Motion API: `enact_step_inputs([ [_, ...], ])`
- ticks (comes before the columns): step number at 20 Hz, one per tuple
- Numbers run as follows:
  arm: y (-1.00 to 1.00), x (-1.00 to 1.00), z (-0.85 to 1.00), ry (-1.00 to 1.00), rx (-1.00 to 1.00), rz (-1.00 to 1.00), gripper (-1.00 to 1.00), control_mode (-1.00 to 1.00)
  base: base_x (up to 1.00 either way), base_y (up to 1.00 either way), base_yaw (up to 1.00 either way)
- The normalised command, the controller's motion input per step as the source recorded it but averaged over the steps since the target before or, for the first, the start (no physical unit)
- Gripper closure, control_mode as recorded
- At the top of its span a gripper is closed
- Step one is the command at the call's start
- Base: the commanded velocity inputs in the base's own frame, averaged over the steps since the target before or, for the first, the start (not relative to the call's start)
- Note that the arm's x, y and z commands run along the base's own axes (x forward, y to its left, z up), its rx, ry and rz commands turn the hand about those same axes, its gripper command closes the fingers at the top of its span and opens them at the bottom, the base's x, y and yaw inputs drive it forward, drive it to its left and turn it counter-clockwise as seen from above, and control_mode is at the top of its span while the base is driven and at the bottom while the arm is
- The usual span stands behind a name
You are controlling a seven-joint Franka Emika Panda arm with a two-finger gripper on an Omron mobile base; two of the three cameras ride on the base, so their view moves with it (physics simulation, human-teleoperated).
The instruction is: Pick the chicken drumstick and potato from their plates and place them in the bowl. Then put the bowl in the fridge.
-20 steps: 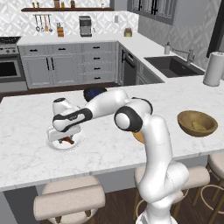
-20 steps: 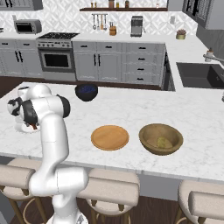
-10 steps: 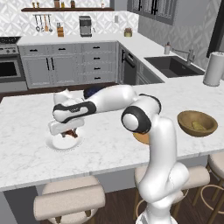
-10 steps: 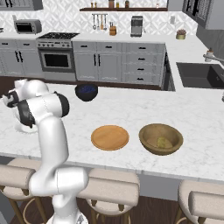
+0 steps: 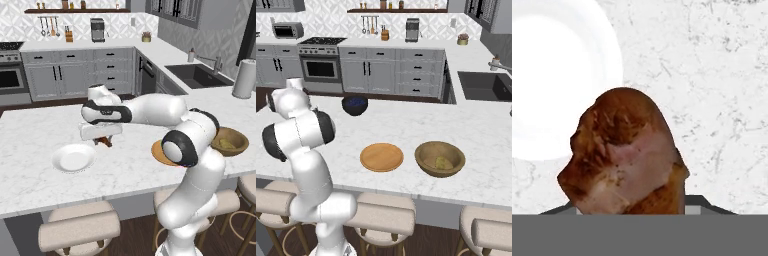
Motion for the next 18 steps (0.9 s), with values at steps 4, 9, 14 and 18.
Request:
enact_step_inputs([
  [4,-1.00,-0.38,0.76,0.07,0.01,-0.20,1.00,-1.00,0.00,0.00,0.00],
  [9,-1.00,-0.21,0.70,0.09,0.01,-0.07,1.00,-1.00,0.00,0.00,0.00],
  [14,-1.00,-0.22,0.41,0.08,0.00,-0.01,1.00,-1.00,0.00,0.00,0.00],
  [18,-1.00,-0.55,0.01,-0.02,0.00,0.00,1.00,-1.00,0.00,0.00,0.00],
])
